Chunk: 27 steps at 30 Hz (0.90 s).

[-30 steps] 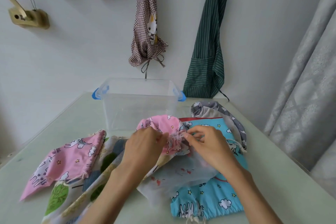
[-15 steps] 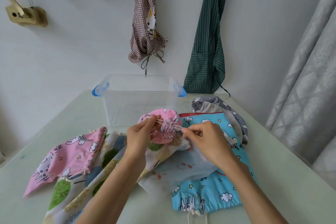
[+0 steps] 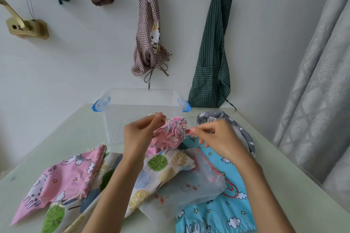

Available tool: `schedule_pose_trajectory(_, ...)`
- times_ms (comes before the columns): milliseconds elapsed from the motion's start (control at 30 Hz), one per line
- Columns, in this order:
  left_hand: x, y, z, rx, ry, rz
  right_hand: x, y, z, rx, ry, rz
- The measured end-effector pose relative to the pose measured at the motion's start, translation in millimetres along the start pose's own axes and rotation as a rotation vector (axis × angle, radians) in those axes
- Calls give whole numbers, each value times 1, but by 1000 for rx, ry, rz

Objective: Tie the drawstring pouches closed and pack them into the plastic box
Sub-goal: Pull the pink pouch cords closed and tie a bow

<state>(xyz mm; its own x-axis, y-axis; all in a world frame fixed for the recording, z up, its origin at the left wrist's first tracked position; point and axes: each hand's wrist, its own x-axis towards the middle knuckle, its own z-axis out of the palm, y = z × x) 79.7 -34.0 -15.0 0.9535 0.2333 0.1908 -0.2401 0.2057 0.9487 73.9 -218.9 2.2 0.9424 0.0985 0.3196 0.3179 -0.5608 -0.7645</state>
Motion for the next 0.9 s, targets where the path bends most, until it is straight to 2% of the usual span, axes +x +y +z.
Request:
schedule_pose_trajectory(67, 0, -2, 1, 9, 43, 96, 0, 1, -2, 6, -32, -10)
schedule_pose_trajectory(133, 0, 0, 2, 13, -13, 139, -2, 3, -2, 2, -67, -1)
schedule_pose_trajectory(300, 1, 7, 1, 23, -258, 33, -9, 6, 2, -66, -139, 32)
schedule_pose_trajectory(600, -1, 35, -15, 375, -510, 160, -18, -6, 8, -121, -278, 86)
schedule_pose_trajectory(667, 1, 37, -20, 534, -477, 271, -20, -8, 8, -129, -304, 92)
schedule_pose_trajectory(733, 3, 34, -22, 628, -329, 390, -20, -9, 9, -111, -309, 91)
schedule_pose_trajectory(800, 1, 30, -19, 505, -290, 372, -19, -9, 9, -99, -293, 79)
schedule_pose_trajectory(900, -4, 27, -8, 176, -440, 134, -18, -8, 8, -98, -273, 67)
